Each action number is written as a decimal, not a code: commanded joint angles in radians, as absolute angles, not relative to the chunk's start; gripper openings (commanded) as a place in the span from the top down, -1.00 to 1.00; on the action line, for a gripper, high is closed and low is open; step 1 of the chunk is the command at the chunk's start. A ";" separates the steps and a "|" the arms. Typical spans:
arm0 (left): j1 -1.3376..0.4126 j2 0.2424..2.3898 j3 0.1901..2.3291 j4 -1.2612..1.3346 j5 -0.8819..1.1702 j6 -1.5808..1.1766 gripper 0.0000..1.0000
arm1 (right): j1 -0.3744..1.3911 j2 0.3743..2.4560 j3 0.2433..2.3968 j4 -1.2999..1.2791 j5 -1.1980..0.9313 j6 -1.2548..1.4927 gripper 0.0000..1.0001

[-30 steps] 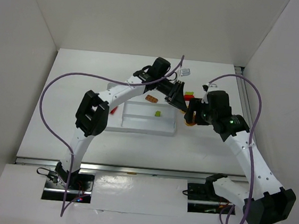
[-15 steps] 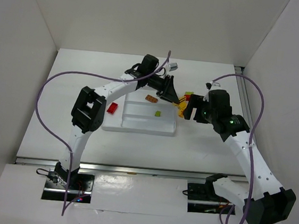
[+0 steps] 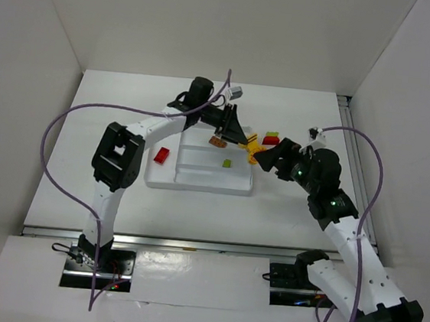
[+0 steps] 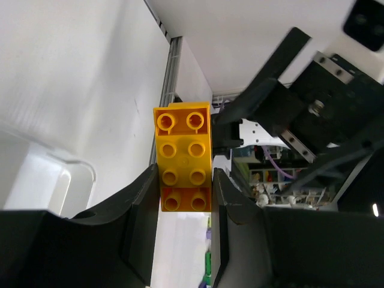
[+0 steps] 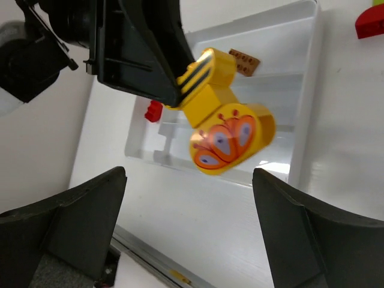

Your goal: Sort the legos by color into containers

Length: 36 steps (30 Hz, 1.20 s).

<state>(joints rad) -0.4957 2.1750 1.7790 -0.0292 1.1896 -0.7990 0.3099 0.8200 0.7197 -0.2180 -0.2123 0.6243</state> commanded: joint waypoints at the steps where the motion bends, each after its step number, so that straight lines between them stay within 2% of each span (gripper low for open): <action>1: -0.411 2.042 1.720 0.094 1.279 -0.838 1.00 | 0.250 0.831 0.707 -0.008 -0.342 0.699 -0.86; 6: -0.376 1.982 1.668 0.117 1.279 -0.847 1.00 | 0.170 0.883 0.672 0.126 -0.509 0.721 -0.94; 18: -0.376 1.948 1.658 0.156 1.299 -0.881 1.00 | 0.199 1.100 0.581 0.650 -0.707 0.897 -0.96; 21: -0.376 1.939 1.658 0.156 1.299 -0.881 1.00 | 0.210 1.123 0.581 0.712 -0.707 0.922 -0.85; 23: -0.376 1.939 1.649 0.156 1.299 -0.881 1.00 | 0.210 1.141 0.581 0.722 -0.707 0.922 -0.65; 26: -0.376 1.930 1.640 0.169 1.299 -0.891 1.00 | 0.210 1.150 0.581 0.762 -0.707 0.948 -0.45; 31: -0.376 1.930 1.631 0.178 1.299 -0.891 1.00 | 0.228 1.190 0.581 0.828 -0.729 0.982 -0.27; 33: -0.376 1.930 1.631 0.187 1.299 -0.902 1.00 | 0.238 1.206 0.594 0.816 -0.729 0.982 -0.07; 36: -0.376 1.930 1.631 0.196 1.299 -0.902 1.00 | 0.247 1.215 0.594 0.816 -0.719 0.971 -0.02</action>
